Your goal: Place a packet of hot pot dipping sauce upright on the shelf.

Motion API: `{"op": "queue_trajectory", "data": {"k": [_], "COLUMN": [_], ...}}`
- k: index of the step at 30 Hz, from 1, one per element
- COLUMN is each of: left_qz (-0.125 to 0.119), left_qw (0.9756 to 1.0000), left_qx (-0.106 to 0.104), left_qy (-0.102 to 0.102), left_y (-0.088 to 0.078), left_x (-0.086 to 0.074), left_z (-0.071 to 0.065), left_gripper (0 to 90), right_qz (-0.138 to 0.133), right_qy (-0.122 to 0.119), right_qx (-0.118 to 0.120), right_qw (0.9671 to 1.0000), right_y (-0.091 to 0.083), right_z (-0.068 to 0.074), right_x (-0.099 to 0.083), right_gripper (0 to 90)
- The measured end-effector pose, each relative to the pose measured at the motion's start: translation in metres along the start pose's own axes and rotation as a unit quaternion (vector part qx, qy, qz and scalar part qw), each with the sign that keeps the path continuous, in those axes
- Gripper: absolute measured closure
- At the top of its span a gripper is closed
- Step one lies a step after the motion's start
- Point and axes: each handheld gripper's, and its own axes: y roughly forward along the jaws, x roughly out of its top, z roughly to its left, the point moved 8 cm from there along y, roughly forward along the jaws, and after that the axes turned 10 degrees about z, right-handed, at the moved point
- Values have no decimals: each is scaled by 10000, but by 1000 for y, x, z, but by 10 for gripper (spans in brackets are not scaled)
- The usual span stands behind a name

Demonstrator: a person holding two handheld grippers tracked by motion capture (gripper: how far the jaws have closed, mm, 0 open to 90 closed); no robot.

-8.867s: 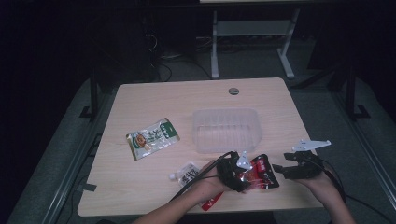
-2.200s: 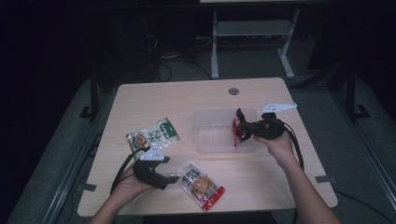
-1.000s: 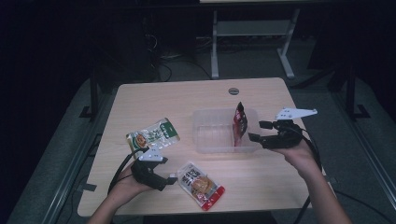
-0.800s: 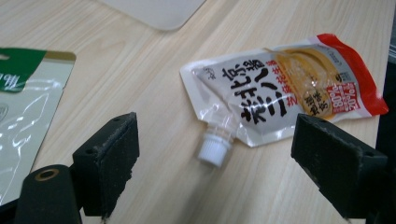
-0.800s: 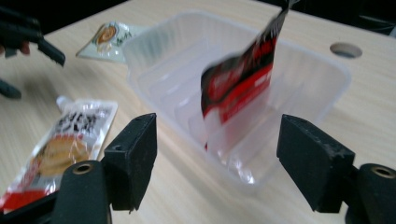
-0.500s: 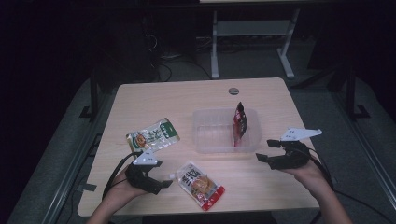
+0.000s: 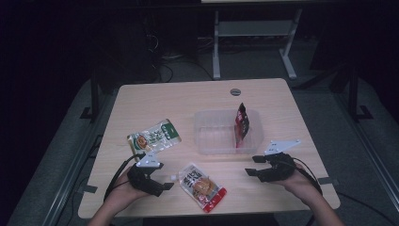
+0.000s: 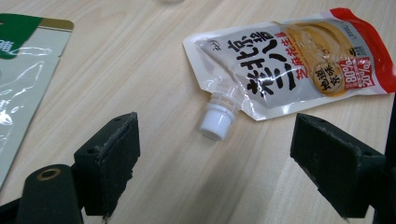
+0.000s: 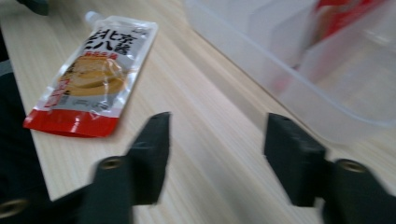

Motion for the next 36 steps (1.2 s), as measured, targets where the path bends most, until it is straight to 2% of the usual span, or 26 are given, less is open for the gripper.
{"op": "queue_trajectory", "data": {"k": [5, 6, 7, 8, 9, 10, 11, 12, 14, 16, 17, 19, 25, 28, 30, 31, 32, 35, 36], "left_qz": [8, 8, 4, -18, -36, -6, -37, 14, 33, 77, 116, 235, 500, 590, 600, 621, 620, 552, 599], "left_qw": [10000, 10000, 10000, 10000, 9999, 10000, 9999, 9999, 9999, 9996, 9994, 9986, 9970, 9965, 9965, 9964, 9965, 9972, 9968], "left_qx": [-38, -38, -58, -63, -84, -89, -106, -109, -142, -249, -334, -472, -549, -519, -510, -501, -471, -448, -456], "left_qy": [27, 27, -7, 14, -57, -33, -124, -65, -87, -60, -59, 13, 230, 285, 272, 296, 317, 237, 271], "left_y": [2, 2, 2, 1, 1, 0, 0, 0, 0, 1, 2, 6, 22, 28, 29, 32, 32, 33, 33], "left_x": [1, 1, 1, 2, 3, 3, 5, 5, 7, 8, 9, 10, 16, 17, 18, 19, 20, 23, 23], "left_z": [-3, -3, -4, -4, -5, -5, -7, -7, -9, -13, -15, -21, -33, -34, -34, -33, -31, -28, -27], "left_gripper": [161, 168, 214, 249, 276, 350, 419, 483, 667, 843, 896, 897, 898, 898, 897, 897, 897, 897, 897], "right_qz": [67, 67, 152, 160, 216, 249, 278, 310, 361, 412, 431, 475, 612, 699, 729, 754, 764, 758, 765], "right_qy": [-131, -131, -208, -295, -304, -356, -406, -437, -525, -624, -648, -730, -882, -1033, -1040, -1237, -1308, -1343, -1329], "right_qx": [242, 242, 342, 345, 385, 414, 442, 471, 519, 560, 594, 635, 756, 789, 821, 809, 823, 884, 909], "right_qw": [9996, 9996, 9991, 9988, 9986, 9982, 9978, 9975, 9966, 9956, 9952, 9942, 9913, 9891, 9885, 9861, 9850, 9841, 9840], "right_y": [11, 11, 15, 17, 18, 20, 22, 24, 28, 32, 35, 41, 56, 62, 64, 69, 72, 74, 75], "right_z": [10, 10, 15, 16, 18, 21, 23, 25, 29, 33, 36, 41, 54, 60, 62, 65, 67, 72, 73], "right_x": [5, 5, 5, 5, 4, 4, 4, 4, 4, 4, 5, 7, 11, 11, 12, 12, 13, 15, 15], "right_gripper": [705, 705, 780, 807, 831, 852, 878, 891, 895, 896, 896, 896, 896, 896, 896, 896, 896, 896, 896]}}
